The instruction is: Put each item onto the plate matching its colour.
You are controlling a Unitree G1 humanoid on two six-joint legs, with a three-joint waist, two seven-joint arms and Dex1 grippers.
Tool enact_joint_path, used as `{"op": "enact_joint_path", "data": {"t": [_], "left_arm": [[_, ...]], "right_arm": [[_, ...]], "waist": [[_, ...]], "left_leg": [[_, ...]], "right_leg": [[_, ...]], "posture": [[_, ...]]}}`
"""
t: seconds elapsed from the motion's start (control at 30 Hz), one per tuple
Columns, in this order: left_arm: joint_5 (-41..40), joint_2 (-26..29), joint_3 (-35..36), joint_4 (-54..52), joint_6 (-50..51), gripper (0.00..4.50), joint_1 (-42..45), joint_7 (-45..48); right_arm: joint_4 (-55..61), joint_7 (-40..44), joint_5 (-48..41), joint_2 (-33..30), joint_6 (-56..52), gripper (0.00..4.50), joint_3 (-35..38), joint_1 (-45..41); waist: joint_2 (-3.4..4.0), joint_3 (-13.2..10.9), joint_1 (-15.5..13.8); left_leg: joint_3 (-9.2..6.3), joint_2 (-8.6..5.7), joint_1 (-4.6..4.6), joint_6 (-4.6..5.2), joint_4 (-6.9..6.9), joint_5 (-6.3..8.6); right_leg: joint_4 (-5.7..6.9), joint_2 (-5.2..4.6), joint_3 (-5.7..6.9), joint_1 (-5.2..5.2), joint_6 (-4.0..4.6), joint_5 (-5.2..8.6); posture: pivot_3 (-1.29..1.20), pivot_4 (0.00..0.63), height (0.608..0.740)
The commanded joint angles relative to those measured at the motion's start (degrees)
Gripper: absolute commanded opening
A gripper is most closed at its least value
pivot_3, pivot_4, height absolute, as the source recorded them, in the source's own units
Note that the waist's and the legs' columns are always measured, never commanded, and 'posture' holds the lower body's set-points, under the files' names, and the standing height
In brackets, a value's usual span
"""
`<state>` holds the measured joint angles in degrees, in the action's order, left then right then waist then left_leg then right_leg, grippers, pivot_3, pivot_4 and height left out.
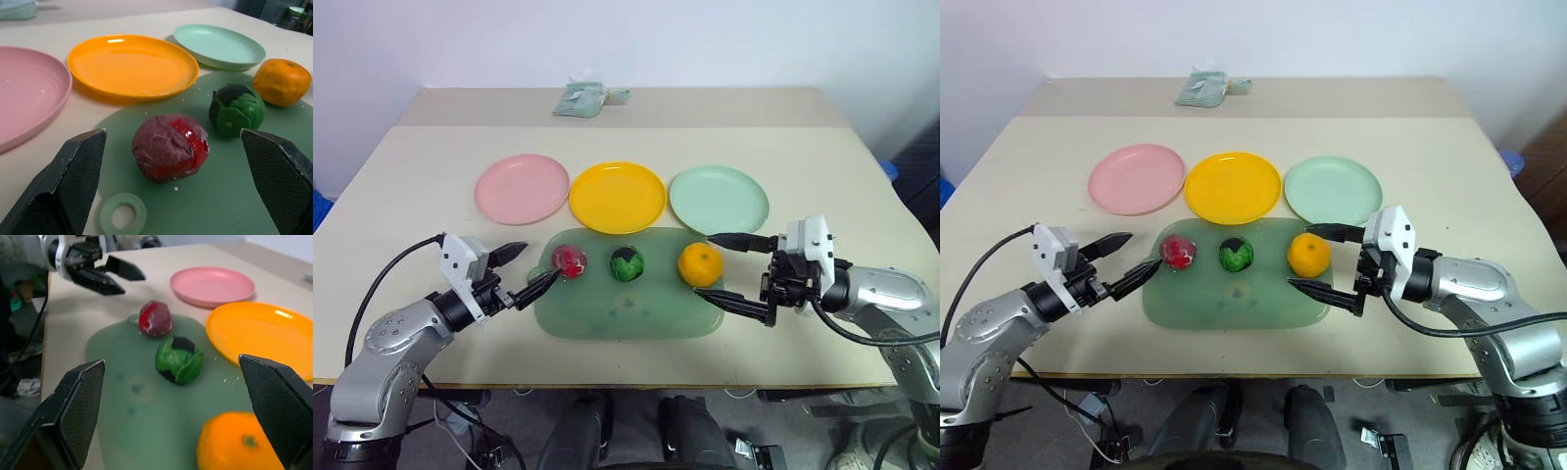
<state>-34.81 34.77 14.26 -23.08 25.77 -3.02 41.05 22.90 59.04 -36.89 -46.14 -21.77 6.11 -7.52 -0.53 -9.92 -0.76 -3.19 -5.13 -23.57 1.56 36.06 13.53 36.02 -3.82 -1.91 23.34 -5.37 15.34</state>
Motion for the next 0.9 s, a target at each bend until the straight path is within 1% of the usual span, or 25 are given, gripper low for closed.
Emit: {"op": "enact_joint_path", "data": {"t": [0.03, 0.3, 0.43, 0.63, 0.77, 0.9], "left_arm": [[0.55, 0.69, -0.24, -0.35, -0.50, 4.50, 1.10, 0.58], [5.77, -1.44, -5.00, 3.69, -2.89, 4.50, 3.70, -0.36], [7.57, -1.95, -6.52, 5.13, -3.79, 4.50, 4.45, 0.25], [11.19, -1.89, -8.36, 10.42, -6.04, 4.50, 6.77, 0.82], [13.49, -4.18, -10.20, 13.40, -6.85, 4.50, 10.00, -1.31], [15.87, -7.32, -12.95, 14.19, -7.31, 4.50, 11.41, -3.22]], "right_arm": [[-3.02, 2.76, 2.29, 1.14, 4.12, 4.46, -1.08, -1.85], [-9.53, 5.80, 6.37, 4.44, 9.51, 4.46, -3.75, -5.71], [-11.02, 6.37, 7.41, 5.51, 10.87, 4.46, -4.14, -6.49], [-11.82, 6.47, 8.10, 6.21, 12.27, 4.46, -4.13, -6.28], [-11.91, 6.20, 8.48, 6.54, 12.52, 4.46, -3.96, -6.20], [-11.59, 5.80, 8.48, 6.51, 12.30, 4.46, -3.65, -6.25]], "waist": [[0.00, 0.00, 0.00], [0.01, 0.00, 0.00], [0.01, 0.00, -0.03], [0.02, 0.01, -0.01], [0.02, 0.01, -0.07], [0.02, 0.01, -0.04]], "left_leg": [[0.00, 0.00, 0.00, -0.01, -0.01, 0.00], [0.01, -0.01, 0.01, -0.02, -0.01, 0.00], [0.00, -0.01, 0.01, -0.04, 0.00, 0.01], [0.00, -0.01, 0.01, -0.06, 0.00, 0.00], [0.00, -0.02, 0.01, -0.06, 0.03, 0.00], [0.00, -0.03, 0.01, -0.06, 0.06, 0.00]], "right_leg": [[0.01, 0.00, 0.00, 0.01, 0.00, 0.00], [0.04, 0.00, 0.00, 0.03, -0.02, -0.04], [0.05, 0.00, 0.03, 0.03, -0.13, -0.11], [0.09, 0.00, 0.03, 0.07, -0.12, -0.15], [0.09, 0.00, 0.03, 0.06, -0.15, -0.19], [0.09, 0.00, 0.04, 0.04, -0.24, -0.25]], "posture": [[0.00, 0.150, 0.740], [0.00, 0.150, 0.740], [0.00, 0.150, 0.740], [0.00, 0.150, 0.740], [0.00, 0.150, 0.740], [0.00, 0.150, 0.740]]}}
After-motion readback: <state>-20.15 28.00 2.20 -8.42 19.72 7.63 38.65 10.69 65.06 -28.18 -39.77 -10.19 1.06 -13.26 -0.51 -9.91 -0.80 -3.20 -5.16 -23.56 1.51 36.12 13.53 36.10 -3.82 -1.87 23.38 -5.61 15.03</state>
